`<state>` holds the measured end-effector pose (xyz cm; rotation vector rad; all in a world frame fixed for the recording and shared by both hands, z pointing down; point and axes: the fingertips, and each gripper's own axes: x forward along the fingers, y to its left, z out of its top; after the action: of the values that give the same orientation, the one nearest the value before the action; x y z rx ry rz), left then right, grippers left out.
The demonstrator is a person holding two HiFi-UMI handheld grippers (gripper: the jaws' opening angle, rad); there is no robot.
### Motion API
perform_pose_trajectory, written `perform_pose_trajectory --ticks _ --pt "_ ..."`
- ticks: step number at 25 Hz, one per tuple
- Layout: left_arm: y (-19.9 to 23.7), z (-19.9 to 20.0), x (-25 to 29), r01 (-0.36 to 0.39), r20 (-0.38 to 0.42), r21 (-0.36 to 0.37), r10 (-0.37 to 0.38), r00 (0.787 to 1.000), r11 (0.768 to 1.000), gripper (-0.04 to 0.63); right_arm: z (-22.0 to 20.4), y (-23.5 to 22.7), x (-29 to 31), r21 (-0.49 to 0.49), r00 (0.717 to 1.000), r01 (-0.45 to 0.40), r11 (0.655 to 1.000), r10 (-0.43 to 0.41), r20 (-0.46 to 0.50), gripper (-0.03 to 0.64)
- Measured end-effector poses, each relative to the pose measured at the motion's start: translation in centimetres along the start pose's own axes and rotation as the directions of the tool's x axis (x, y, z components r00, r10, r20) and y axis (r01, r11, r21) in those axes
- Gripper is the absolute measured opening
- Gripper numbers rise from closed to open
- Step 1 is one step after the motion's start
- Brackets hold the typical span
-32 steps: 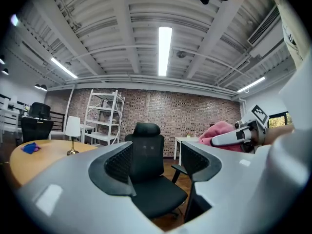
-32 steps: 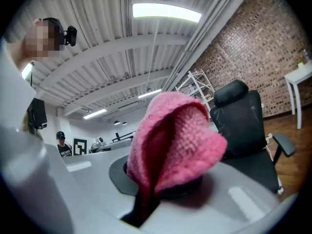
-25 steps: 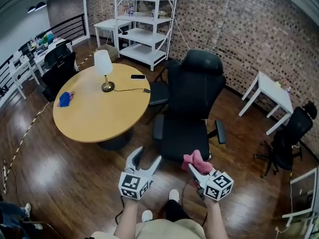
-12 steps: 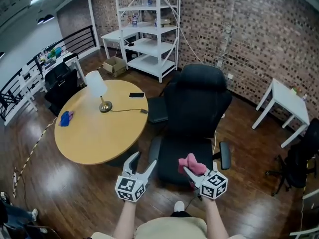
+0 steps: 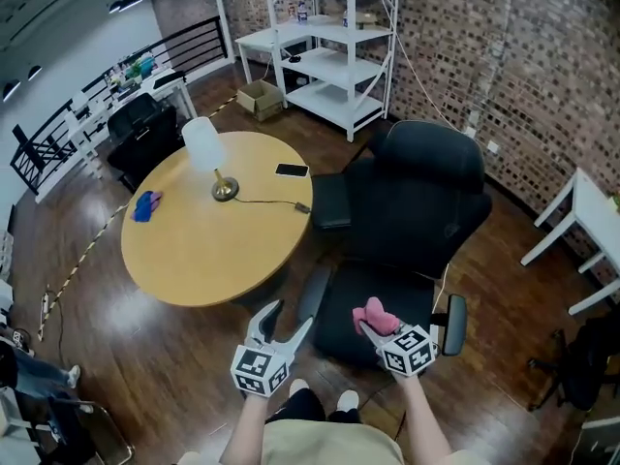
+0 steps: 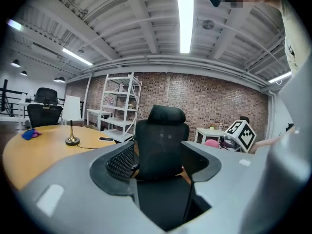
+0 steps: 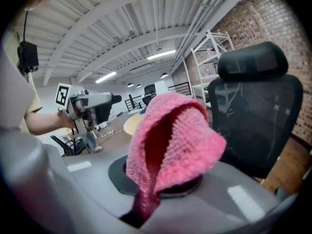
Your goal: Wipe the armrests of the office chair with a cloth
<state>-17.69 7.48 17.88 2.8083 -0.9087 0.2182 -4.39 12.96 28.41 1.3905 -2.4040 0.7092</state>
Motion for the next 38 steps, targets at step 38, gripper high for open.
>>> perform_pose_trajectory --ticks 38 --pt "16.8 -9.1 6.1 -0.240 -0.185 -0.208 0.203 0.961 0.948 0.282 -7.2 -14.4 32.7 -0.225 0.717 -0.294 0.929 0.059 -0.695 0.105"
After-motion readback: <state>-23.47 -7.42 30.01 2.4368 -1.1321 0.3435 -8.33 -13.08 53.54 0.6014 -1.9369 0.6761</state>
